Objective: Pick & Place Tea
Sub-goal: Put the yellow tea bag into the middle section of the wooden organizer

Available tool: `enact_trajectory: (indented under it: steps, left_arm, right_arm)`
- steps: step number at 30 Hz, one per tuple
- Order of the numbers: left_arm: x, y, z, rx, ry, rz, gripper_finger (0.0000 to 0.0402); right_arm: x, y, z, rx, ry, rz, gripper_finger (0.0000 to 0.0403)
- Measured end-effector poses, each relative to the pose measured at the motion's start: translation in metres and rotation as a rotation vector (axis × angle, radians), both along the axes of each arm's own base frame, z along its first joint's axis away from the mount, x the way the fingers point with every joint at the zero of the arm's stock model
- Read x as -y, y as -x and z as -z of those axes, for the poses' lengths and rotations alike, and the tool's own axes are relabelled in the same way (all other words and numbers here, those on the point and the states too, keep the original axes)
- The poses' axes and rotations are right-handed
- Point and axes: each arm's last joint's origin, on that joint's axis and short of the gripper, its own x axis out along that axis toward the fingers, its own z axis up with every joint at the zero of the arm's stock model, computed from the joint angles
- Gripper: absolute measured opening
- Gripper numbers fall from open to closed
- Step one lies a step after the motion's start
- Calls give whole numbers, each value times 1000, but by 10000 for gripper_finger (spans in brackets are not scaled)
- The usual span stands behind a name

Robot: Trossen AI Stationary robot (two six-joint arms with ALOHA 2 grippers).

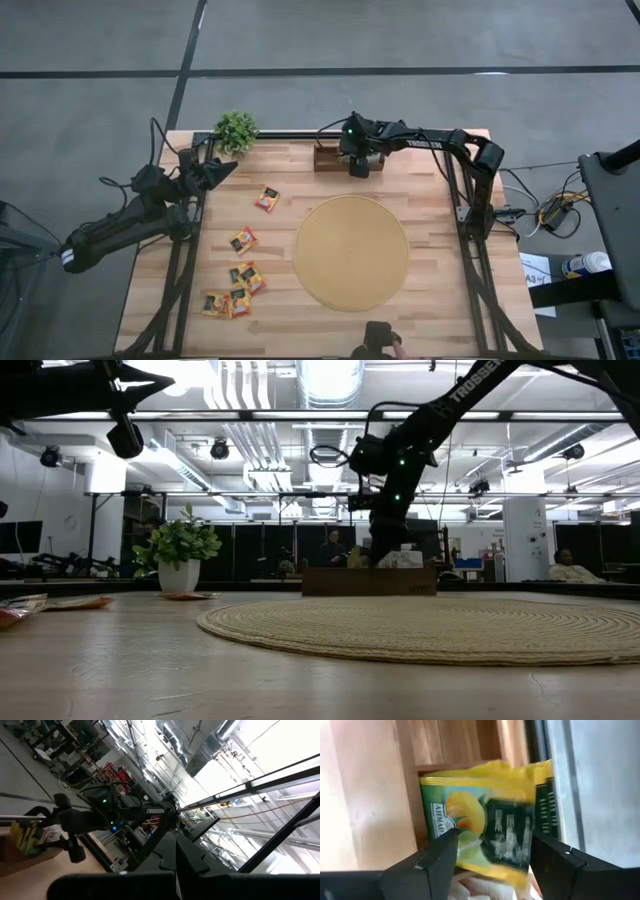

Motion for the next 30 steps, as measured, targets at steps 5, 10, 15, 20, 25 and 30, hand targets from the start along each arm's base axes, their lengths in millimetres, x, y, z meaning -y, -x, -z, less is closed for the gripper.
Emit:
enact_trajectory:
  steps: [5, 10, 15, 20, 25, 30]
  left_arm:
    - [0, 0, 0, -5, -18, -5, 0]
    - [0, 0, 0, -8, -28, -8, 0]
    - [0, 0, 0, -13, -44, -12, 0]
    - [0, 0, 0, -17, -59, -17, 0]
    - [0, 0, 0, -16, -56, -15, 0]
    - [0, 0, 0, -11, -38, 6, 0]
  right_arm:
    - [-2, 3, -17, 31, 24, -27, 226]
    - [-5, 8, -30, 51, 35, -25, 226]
    - [-7, 12, -46, 126, 15, 5, 226]
    - [-5, 13, -51, 179, -5, 41, 226]
    - [0, 9, -43, 159, 55, 75, 226]
    - [4, 3, -21, 115, 28, 81, 226]
